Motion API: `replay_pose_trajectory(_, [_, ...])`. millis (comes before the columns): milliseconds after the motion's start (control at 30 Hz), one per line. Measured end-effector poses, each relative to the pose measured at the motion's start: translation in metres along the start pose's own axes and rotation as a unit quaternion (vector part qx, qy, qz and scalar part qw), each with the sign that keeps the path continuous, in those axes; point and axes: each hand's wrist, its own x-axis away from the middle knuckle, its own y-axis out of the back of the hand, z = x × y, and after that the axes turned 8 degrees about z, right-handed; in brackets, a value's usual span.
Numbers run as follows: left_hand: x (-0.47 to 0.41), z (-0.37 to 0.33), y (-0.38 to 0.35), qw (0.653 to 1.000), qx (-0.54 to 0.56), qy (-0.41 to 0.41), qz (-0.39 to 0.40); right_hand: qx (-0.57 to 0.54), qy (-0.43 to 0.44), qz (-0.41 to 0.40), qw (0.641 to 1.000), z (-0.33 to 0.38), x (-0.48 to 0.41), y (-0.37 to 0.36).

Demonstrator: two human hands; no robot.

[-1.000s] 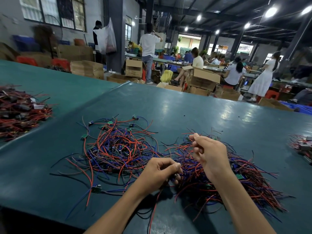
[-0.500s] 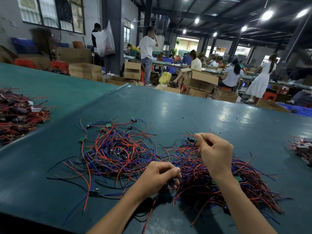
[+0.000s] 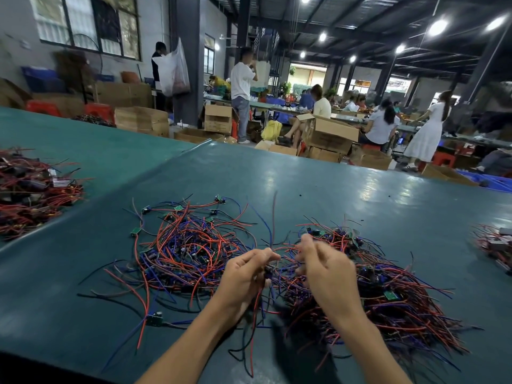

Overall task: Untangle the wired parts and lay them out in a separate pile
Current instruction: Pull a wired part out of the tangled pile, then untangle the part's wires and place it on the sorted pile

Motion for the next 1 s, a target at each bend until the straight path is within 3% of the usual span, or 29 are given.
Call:
replay_pose_trajectory(133, [-0.004, -0.002, 0.006, 0.996, 0.075, -0.002, -0.057, 0.015, -0.03, 0.181, 0.983, 0.003, 0.021, -0.021])
replay_pose_trajectory(267, [-0.002, -0.004, 0.006, 0.997, 0.051, 0.014, -0.064, -0.144, -0.115, 0.246, 0.952, 0.003, 0.029, -0.037])
replay_pose_trajectory(333, [-0.001, -0.004, 0.004, 0.996, 0.053, 0.017, -0.064, -0.162, -0.134, 0.237, 0.949, 0.002, 0.031, -0.04])
replay_pose_trajectory(433, [-0.004, -0.004, 0.004, 0.994, 0.09, 0.007, -0.066, -0.044, -0.13, 0.138, 0.981, -0.002, 0.03, -0.044])
replay_pose_trajectory(467, [-0.005, -0.003, 0.005, 0.993, 0.101, 0.008, -0.066, -0.05, -0.135, 0.122, 0.982, -0.002, 0.03, -0.045])
replay_pose_trajectory(600, [-0.006, 0.0, 0.009, 0.995, 0.073, 0.01, -0.07, -0.21, -0.173, 0.168, 0.947, 0.0, 0.028, -0.046])
replay_pose_trajectory(733, [-0.006, 0.003, 0.006, 0.998, 0.017, 0.016, -0.058, -0.19, -0.165, 0.176, 0.952, 0.001, 0.026, -0.045])
replay_pose_trajectory(833, [-0.006, 0.002, 0.005, 0.998, 0.04, 0.023, -0.047, -0.223, -0.174, 0.185, 0.941, 0.005, 0.025, -0.046])
replay_pose_trajectory(1000, [0.002, 0.0, -0.003, 0.99, 0.073, 0.098, 0.067, -0.333, -0.189, 0.139, 0.913, 0.01, 0.023, -0.043])
